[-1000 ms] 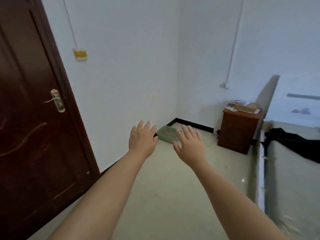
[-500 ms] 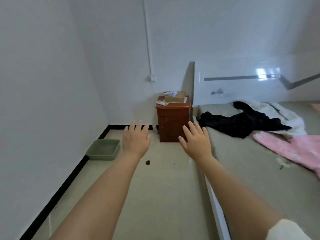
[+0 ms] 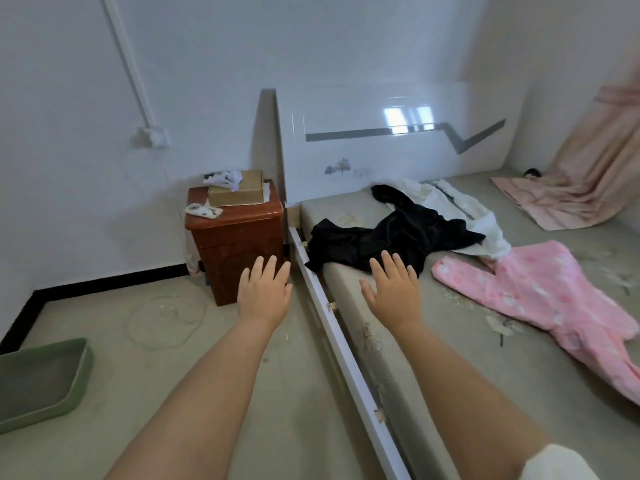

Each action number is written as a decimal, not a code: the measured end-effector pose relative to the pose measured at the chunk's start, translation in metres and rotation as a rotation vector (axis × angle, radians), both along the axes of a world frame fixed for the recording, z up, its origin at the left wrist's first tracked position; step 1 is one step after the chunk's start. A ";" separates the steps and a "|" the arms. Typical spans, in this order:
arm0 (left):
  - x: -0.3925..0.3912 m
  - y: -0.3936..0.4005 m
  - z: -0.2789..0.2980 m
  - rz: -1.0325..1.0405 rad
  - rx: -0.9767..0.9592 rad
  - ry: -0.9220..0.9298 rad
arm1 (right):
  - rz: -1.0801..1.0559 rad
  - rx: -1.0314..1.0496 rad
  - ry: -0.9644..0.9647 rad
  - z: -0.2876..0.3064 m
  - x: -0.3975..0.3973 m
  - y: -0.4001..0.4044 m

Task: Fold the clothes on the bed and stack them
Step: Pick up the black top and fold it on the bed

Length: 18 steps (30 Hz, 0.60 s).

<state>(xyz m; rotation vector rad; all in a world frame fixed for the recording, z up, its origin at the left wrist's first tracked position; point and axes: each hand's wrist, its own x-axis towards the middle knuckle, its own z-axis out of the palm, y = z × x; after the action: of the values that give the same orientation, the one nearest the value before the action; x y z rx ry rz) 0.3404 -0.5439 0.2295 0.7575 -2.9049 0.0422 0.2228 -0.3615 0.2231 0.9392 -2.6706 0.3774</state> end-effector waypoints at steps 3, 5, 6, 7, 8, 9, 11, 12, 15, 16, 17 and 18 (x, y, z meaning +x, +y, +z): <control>-0.072 -0.032 -0.003 -0.100 0.016 -0.008 | -0.100 0.035 -0.033 -0.004 -0.051 -0.022; -0.121 -0.048 -0.009 -0.170 0.020 -0.011 | -0.163 0.021 -0.048 -0.010 -0.088 -0.031; -0.145 -0.054 -0.013 -0.205 0.021 -0.016 | -0.204 0.011 -0.062 -0.014 -0.107 -0.034; -0.170 -0.061 -0.017 -0.241 0.022 -0.019 | -0.244 0.010 -0.082 -0.019 -0.127 -0.037; -0.195 -0.067 -0.022 -0.275 0.020 -0.018 | -0.271 0.011 -0.095 -0.025 -0.147 -0.042; -0.221 -0.074 -0.027 -0.305 0.019 -0.012 | -0.292 0.015 -0.101 -0.031 -0.168 -0.047; -0.274 -0.088 -0.036 -0.352 0.029 0.007 | -0.328 -0.031 -0.102 -0.038 -0.212 -0.062; -0.300 -0.094 -0.040 -0.375 0.029 0.013 | -0.338 -0.099 -0.085 -0.041 -0.235 -0.070; -0.369 -0.120 -0.055 -0.408 0.043 -0.002 | -0.354 -0.235 -0.073 -0.054 -0.303 -0.096; -0.389 -0.129 -0.060 -0.407 0.055 -0.020 | -0.366 -0.235 -0.119 -0.060 -0.322 -0.103; -0.407 -0.139 -0.066 -0.404 0.065 -0.039 | -0.391 -0.236 -0.156 -0.068 -0.340 -0.110; -0.424 -0.148 -0.072 -0.407 0.077 -0.047 | -0.418 -0.222 -0.202 -0.076 -0.356 -0.114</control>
<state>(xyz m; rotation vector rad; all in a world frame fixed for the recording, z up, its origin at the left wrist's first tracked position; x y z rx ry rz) -0.0837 -0.6918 0.1575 0.1648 -3.0584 -0.0958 -0.1329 -0.4755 0.1467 0.2793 -2.8314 0.6811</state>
